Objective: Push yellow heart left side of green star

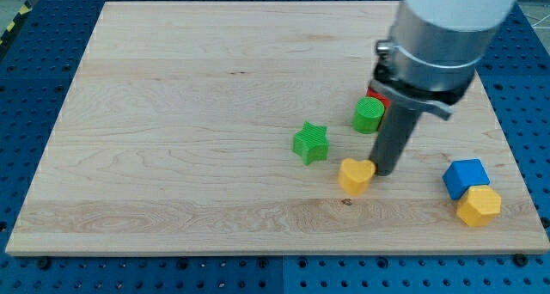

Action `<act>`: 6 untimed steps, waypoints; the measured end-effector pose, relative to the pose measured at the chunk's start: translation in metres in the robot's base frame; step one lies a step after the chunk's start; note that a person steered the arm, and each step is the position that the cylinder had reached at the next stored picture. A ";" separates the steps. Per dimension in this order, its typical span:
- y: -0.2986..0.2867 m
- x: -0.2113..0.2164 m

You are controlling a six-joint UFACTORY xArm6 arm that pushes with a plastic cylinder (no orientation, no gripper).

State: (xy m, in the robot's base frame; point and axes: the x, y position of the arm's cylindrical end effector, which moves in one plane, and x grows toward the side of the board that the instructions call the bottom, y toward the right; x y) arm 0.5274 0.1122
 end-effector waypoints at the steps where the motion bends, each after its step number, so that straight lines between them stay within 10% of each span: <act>1: -0.014 0.014; 6: -0.071 0.028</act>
